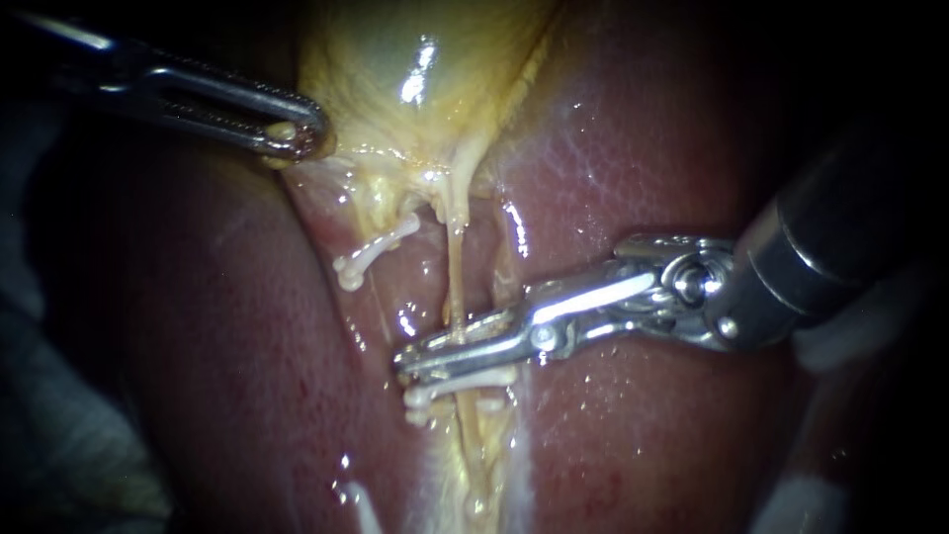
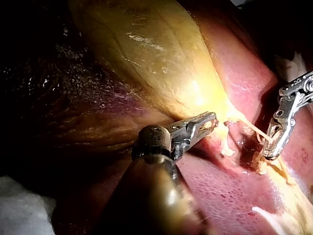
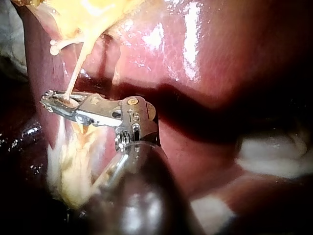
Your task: Clipping second clip right tube
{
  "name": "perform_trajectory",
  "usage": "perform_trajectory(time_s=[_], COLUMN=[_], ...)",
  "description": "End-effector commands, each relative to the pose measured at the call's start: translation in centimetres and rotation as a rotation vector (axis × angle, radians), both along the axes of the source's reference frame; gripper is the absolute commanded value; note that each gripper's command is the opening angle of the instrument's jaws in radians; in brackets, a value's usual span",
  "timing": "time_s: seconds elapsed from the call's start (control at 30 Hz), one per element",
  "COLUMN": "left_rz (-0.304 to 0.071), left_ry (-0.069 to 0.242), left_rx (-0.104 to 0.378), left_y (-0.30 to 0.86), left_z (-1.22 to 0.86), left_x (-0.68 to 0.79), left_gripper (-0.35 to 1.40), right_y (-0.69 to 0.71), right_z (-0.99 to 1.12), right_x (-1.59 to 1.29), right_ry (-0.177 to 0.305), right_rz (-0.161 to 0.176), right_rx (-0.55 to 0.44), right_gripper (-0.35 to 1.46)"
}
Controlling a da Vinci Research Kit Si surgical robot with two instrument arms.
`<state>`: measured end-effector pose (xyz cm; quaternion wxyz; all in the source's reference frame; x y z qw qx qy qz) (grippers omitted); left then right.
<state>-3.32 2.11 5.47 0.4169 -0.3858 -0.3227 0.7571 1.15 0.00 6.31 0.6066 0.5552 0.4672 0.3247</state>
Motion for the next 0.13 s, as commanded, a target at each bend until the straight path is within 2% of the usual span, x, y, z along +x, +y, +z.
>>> perform_trajectory(time_s=[0.03,0.13], left_rz=[0.0,0.0], left_ry=[0.0,0.0], left_rx=[0.0,0.0], left_y=[0.0,0.0], left_z=[0.0,0.0], left_x=[0.0,0.0], left_gripper=[-0.35,-0.35], right_y=[-0.01,0.0], right_z=[0.01,0.02], right_x=[0.0,0.0], right_ry=[0.0,0.0], right_rz=[0.0,0.0], right_rx=[-0.001,-0.001], right_gripper=[-0.35,-0.35])
